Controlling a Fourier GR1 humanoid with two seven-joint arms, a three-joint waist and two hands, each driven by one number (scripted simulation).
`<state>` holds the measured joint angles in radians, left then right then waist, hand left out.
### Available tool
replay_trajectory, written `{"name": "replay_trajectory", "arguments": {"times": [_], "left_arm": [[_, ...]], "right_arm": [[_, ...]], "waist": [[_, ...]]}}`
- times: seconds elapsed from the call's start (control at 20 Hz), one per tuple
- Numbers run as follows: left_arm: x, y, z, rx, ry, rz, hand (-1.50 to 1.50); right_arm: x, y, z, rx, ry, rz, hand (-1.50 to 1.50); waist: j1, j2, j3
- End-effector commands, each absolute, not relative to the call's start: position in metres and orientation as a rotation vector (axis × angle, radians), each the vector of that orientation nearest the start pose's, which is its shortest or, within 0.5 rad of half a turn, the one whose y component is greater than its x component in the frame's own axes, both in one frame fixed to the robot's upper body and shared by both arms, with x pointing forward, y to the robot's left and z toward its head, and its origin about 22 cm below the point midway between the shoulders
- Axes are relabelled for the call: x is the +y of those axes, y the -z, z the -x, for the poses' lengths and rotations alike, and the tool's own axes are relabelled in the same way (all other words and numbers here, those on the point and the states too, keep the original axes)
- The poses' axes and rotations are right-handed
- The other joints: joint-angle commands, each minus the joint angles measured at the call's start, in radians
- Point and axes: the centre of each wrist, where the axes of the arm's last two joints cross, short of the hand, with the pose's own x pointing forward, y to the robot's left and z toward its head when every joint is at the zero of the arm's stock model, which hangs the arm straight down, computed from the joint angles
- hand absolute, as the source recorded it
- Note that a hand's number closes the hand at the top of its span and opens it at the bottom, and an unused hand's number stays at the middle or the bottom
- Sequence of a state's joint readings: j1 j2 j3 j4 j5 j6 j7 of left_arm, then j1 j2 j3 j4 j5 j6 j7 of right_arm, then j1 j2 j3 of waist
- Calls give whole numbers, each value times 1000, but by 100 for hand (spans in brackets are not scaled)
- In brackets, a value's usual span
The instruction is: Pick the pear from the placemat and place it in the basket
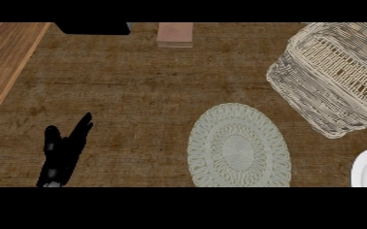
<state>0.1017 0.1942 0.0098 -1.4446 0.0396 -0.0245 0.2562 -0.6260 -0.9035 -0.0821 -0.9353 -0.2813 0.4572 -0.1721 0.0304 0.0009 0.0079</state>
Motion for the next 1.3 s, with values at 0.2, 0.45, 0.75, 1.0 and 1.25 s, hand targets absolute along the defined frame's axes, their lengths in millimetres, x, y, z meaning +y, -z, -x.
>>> {"name": "replay_trajectory", "arguments": {"times": [0.2,0.45,0.75,1.0,1.25], "left_arm": [[287,46,-204,-1037,65,-132,0],[289,55,-200,-1033,53,-142,0],[290,44,-206,-1040,43,-128,0],[276,40,-203,-1034,77,-133,0],[302,48,-209,-1027,76,-117,0]], "right_arm": [[-480,-188,-351,-1635,-551,532,150],[-478,-174,-362,-1651,-675,560,150],[-517,-172,-343,-1731,-628,577,-150],[-515,-183,-353,-1780,-513,554,-150],[-535,-219,-342,-1764,-360,517,-150]], "waist": [[11,14,-6],[12,13,-6],[17,16,-5],[20,14,-4],[20,18,-6]]}}
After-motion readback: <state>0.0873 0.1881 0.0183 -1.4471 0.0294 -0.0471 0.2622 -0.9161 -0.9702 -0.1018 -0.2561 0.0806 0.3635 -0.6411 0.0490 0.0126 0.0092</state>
